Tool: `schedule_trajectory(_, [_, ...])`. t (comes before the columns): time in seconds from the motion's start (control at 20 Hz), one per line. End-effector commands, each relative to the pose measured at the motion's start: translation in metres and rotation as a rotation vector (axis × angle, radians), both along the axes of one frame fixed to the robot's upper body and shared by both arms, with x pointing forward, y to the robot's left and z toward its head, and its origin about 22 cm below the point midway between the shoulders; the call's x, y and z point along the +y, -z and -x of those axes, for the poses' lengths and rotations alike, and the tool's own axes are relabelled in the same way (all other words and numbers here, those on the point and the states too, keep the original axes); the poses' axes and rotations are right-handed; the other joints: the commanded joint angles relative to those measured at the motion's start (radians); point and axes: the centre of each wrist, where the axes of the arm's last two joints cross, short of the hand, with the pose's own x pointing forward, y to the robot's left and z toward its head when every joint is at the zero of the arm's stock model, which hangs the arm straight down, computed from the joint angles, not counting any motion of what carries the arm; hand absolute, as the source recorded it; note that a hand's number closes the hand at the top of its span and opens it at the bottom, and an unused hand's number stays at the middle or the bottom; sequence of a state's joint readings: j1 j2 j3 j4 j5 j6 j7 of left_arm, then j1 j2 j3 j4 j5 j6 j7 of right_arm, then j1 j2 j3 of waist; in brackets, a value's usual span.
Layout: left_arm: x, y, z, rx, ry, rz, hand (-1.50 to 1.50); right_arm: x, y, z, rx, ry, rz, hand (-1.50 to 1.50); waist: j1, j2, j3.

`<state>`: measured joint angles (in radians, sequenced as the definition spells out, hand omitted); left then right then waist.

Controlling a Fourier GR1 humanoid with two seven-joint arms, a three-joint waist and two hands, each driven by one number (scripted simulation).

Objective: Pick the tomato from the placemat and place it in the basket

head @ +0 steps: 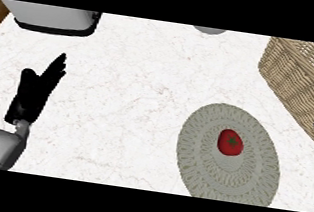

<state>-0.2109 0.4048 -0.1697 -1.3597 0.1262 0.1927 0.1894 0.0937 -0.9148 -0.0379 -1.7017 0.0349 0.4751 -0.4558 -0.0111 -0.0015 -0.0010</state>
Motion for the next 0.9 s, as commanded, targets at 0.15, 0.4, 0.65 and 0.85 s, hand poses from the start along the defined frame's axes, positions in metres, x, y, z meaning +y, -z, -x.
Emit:
schedule_trajectory(0.15, [-0.002, -0.006, -0.007, 0.001, 0.01, 0.015, 0.0, 0.005, 0.001, 0.004, 0.009, 0.064, -0.029, -1.5, 0.007, 0.001, 0.001])
schedule_trajectory(0.4, [0.004, -0.001, 0.01, 0.007, 0.02, -0.009, 0.0, -0.005, 0.026, 0.006, -0.05, 0.123, -0.029, -1.5, 0.011, 0.001, 0.001])
schedule_trajectory(0.65, [-0.007, -0.006, 0.003, 0.017, 0.001, 0.013, 0.0, 0.015, 0.038, -0.001, -0.064, 0.16, -0.039, -1.5, 0.01, 0.001, 0.001])
schedule_trajectory(0.85, [-0.011, 0.004, 0.0, 0.006, 0.013, 0.009, 0.0, 0.031, 0.059, -0.01, -0.018, 0.127, -0.05, -1.5, 0.01, 0.001, 0.001])
